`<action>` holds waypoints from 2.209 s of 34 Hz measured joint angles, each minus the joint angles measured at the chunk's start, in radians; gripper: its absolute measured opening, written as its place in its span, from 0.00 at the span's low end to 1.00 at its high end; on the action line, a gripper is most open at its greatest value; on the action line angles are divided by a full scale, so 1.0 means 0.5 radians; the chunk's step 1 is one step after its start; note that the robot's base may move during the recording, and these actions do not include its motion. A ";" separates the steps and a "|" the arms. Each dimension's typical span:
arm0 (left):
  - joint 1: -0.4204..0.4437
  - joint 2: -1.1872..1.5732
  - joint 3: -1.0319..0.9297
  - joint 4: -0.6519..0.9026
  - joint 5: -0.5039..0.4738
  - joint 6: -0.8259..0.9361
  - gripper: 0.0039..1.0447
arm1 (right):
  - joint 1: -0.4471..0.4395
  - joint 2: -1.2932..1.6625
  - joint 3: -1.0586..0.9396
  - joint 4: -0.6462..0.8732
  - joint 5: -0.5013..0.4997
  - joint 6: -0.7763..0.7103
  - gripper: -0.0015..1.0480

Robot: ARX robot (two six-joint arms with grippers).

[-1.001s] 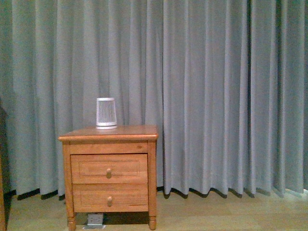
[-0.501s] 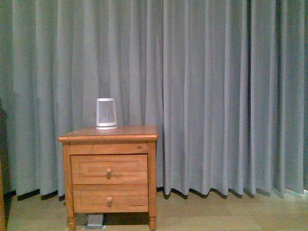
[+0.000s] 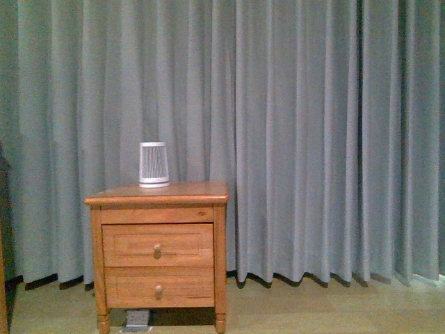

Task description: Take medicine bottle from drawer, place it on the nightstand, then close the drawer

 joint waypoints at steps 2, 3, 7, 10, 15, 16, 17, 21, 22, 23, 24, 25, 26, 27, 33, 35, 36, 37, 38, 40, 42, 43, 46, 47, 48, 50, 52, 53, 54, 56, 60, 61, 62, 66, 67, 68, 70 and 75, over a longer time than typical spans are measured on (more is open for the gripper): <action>0.000 0.000 0.000 0.000 0.000 0.000 0.94 | 0.000 0.000 0.000 0.000 0.000 0.001 0.93; 0.000 0.000 0.000 0.000 0.000 0.000 0.94 | 0.000 0.000 0.000 0.000 0.000 0.001 0.93; 0.000 0.000 0.000 0.000 0.000 0.000 0.94 | 0.000 0.000 0.000 0.000 0.001 0.000 0.93; 0.000 0.000 0.000 0.000 0.000 0.000 0.94 | 0.000 0.000 0.000 0.000 0.000 0.001 0.93; 0.000 0.000 0.000 0.000 0.000 0.000 0.94 | 0.000 0.000 0.000 0.000 0.000 0.001 0.93; 0.000 0.000 0.000 0.000 0.000 0.000 0.94 | 0.000 0.000 0.000 0.000 0.000 0.001 0.93; 0.000 0.000 0.000 0.000 0.000 0.000 0.94 | 0.000 0.000 0.000 0.000 0.000 0.001 0.93; 0.000 0.000 0.000 0.000 0.000 0.000 0.94 | 0.000 0.000 0.000 0.000 0.000 0.001 0.93; 0.000 0.000 0.000 0.000 0.000 0.000 0.94 | 0.000 0.000 0.000 0.000 0.000 0.001 0.93; 0.000 0.000 0.000 0.000 0.000 0.000 0.94 | 0.000 0.000 0.000 0.000 0.000 0.001 0.93; 0.000 0.000 0.000 0.000 0.000 0.000 0.94 | 0.000 0.000 0.000 0.000 0.000 0.001 0.93; 0.000 0.000 0.000 0.000 0.000 0.000 0.94 | 0.000 0.000 0.000 0.000 0.000 0.000 0.93; 0.000 0.000 0.000 0.000 0.000 0.000 0.94 | 0.000 0.000 0.000 0.000 0.001 0.001 0.93; 0.000 0.000 0.000 0.000 0.000 0.000 0.94 | 0.000 0.000 0.000 0.000 0.000 0.001 0.93; 0.000 0.000 0.000 0.000 -0.001 0.000 0.94 | 0.000 0.000 0.000 0.000 -0.001 0.001 0.93; 0.000 0.000 0.000 0.000 0.000 0.000 0.94 | 0.000 0.000 0.000 0.000 -0.001 0.001 0.93; 0.000 0.000 0.000 0.000 0.000 0.000 0.94 | 0.000 0.000 0.000 0.000 0.000 0.001 0.93; 0.000 0.000 0.000 0.000 0.000 0.000 0.94 | 0.000 0.000 0.000 0.000 -0.001 0.001 0.93; 0.000 0.000 0.000 0.000 0.000 0.000 0.94 | 0.000 0.000 0.000 0.000 -0.001 0.001 0.93; 0.000 0.000 0.000 0.000 0.000 0.000 0.94 | 0.000 0.000 0.000 0.000 -0.001 0.001 0.93; 0.000 0.000 0.000 0.000 0.000 0.000 0.94 | 0.000 0.000 0.000 0.000 -0.001 0.001 0.93; 0.000 0.000 0.000 0.000 0.000 0.000 0.94 | 0.000 0.000 0.000 0.000 -0.001 0.000 0.93; 0.000 0.000 0.000 0.000 0.000 0.000 0.94 | 0.000 0.000 0.000 0.000 -0.001 0.001 0.93; 0.000 0.000 0.000 0.000 0.000 0.000 0.94 | 0.000 0.000 0.000 0.000 -0.001 0.001 0.93; 0.000 0.000 0.000 0.000 0.000 0.000 0.94 | 0.000 0.000 0.000 0.000 -0.001 0.001 0.93; 0.000 0.000 0.000 0.000 0.000 0.000 0.94 | 0.000 0.000 0.000 0.000 -0.001 0.001 0.93; 0.000 0.000 0.000 0.000 -0.001 0.000 0.94 | 0.000 0.000 0.000 0.000 -0.001 0.001 0.93; 0.000 0.000 0.000 0.000 0.000 0.000 0.94 | 0.000 0.000 0.000 0.000 0.000 0.001 0.93; 0.000 0.000 0.000 0.000 0.000 0.000 0.94 | 0.000 0.000 0.000 0.000 0.000 0.001 0.93; 0.000 0.000 0.000 0.000 0.000 0.000 0.94 | 0.000 0.000 0.000 0.000 0.000 0.001 0.93; 0.000 0.000 0.000 0.000 0.000 0.000 0.94 | 0.000 0.000 0.000 0.000 0.000 0.001 0.93; 0.000 0.000 0.000 0.000 0.000 0.000 0.94 | 0.000 0.000 0.000 0.000 -0.001 0.001 0.93; 0.000 0.000 0.000 0.000 0.000 0.000 0.94 | 0.000 0.000 0.000 0.000 -0.001 0.001 0.93; 0.000 0.000 0.000 0.000 0.000 0.000 0.94 | 0.000 0.000 0.000 0.000 -0.002 0.001 0.93; 0.000 0.000 0.000 0.000 0.000 0.000 0.94 | 0.000 0.000 0.000 0.000 -0.001 0.001 0.93; 0.000 0.000 0.000 0.000 0.000 0.000 0.94 | 0.000 0.000 0.000 0.000 -0.001 0.001 0.93; 0.003 0.008 0.002 -0.016 0.021 -0.003 0.94 | 0.000 0.000 0.000 0.000 -0.001 0.001 0.93; 0.070 0.296 0.098 -0.237 0.179 -0.018 0.94 | 0.000 0.000 0.000 0.000 -0.004 0.001 0.93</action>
